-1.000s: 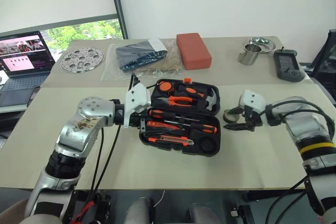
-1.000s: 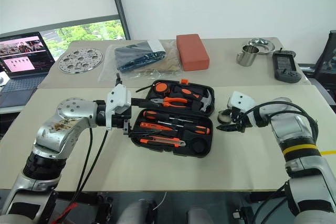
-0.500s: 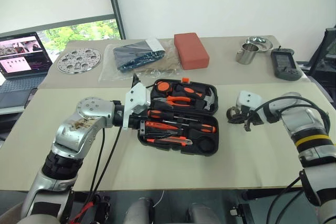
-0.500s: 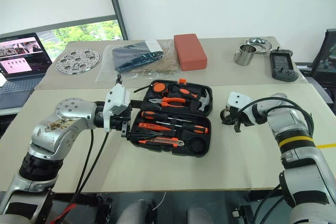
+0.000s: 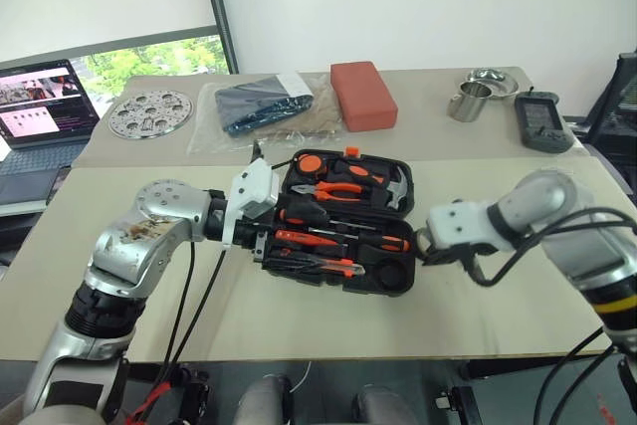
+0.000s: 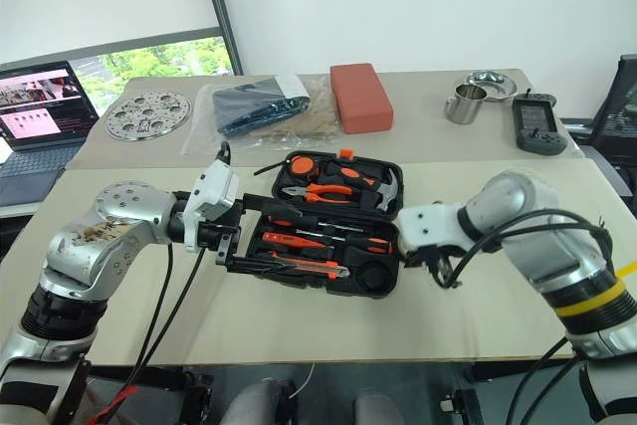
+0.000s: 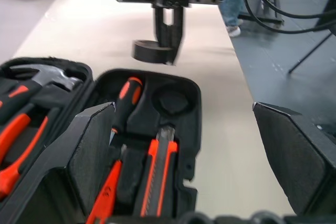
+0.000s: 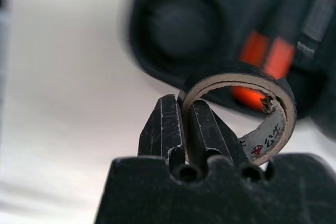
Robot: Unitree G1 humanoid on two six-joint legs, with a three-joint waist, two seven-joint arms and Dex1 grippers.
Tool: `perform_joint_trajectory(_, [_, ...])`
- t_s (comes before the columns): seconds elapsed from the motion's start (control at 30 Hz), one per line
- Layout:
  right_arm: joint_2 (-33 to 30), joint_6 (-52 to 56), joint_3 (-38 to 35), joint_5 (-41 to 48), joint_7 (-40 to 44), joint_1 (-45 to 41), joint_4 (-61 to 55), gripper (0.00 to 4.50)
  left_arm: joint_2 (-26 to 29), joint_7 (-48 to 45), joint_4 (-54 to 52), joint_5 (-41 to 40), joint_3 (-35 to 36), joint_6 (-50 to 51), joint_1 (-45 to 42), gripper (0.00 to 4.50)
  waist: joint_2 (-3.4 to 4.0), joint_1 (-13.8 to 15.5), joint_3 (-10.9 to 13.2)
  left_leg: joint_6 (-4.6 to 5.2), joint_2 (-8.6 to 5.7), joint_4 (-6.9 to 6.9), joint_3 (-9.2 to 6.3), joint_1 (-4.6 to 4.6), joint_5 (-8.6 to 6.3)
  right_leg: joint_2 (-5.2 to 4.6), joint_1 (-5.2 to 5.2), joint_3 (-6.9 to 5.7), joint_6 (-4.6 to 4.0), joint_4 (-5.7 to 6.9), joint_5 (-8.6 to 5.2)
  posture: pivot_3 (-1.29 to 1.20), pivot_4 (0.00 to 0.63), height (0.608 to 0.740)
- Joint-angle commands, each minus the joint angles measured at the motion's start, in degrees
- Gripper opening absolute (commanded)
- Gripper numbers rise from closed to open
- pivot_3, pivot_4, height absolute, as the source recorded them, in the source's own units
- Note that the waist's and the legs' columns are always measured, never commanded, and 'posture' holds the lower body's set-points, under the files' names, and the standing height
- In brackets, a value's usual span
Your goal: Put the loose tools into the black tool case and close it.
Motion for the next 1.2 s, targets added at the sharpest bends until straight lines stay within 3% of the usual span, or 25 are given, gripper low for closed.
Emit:
perform_joint_trajectory(0.03, [0.1,3.2,1.8,-1.9,1.3,-2.3,-5.4,0.05,1.3,-1.8,-0.4,-0.2,0.2,-1.5,-0.7,4.50,-0.01,0.0,0.0,0.01,0.00,0.00,0.00,0.00,-0.01,0.00,0.00,-0.01,0.00,0.00,0.00,0.00,0.150,0.740])
perform_joint_trajectory(0.47, [3.8,4.2,8.0,-4.7,2.6,-7.9,-5.3,0.05,0.6,-3.0,1.9,0.3,0.4,-5.3,0.8,4.50,-0.05,0.1,0.0,0.07,0.00,0.02,0.00,-0.03,-0.04,-0.02,-0.03,-0.03,-0.04,0.01,-0.02,0.00,0.150,0.740])
perform_joint_trajectory(0.9, [3.1,5.6,6.2,-2.6,2.6,-8.2,-6.8,4.39,0.9,-2.6,1.7,0.5,0.3,-6.7,1.7,4.50,-0.07,0.0,0.0,0.11,0.01,0.01,0.00,-0.02,-0.06,-0.03,-0.03,-0.04,-0.04,0.02,-0.02,0.00,0.150,0.740])
perform_joint_trajectory(1.03, [3.8,9.4,1.8,1.9,1.1,-7.8,-7.2,4.39,-0.5,-0.9,3.5,0.4,1.0,-7.1,1.1,4.50,-0.07,0.1,0.0,0.11,0.01,0.01,0.00,-0.02,-0.07,-0.03,-0.03,-0.04,-0.04,0.02,-0.02,0.00,0.150,0.740])
perform_joint_trajectory(1.2, [7.5,15.4,-8.0,7.2,-7.1,-7.2,-1.9,4.39,-5.7,6.3,12.7,3.1,3.5,-11.3,1.0,4.50,-0.09,0.1,0.0,0.13,0.01,0.02,-0.01,0.00,-0.08,-0.04,0.01,-0.04,-0.04,0.04,-0.01,0.00,0.150,0.740])
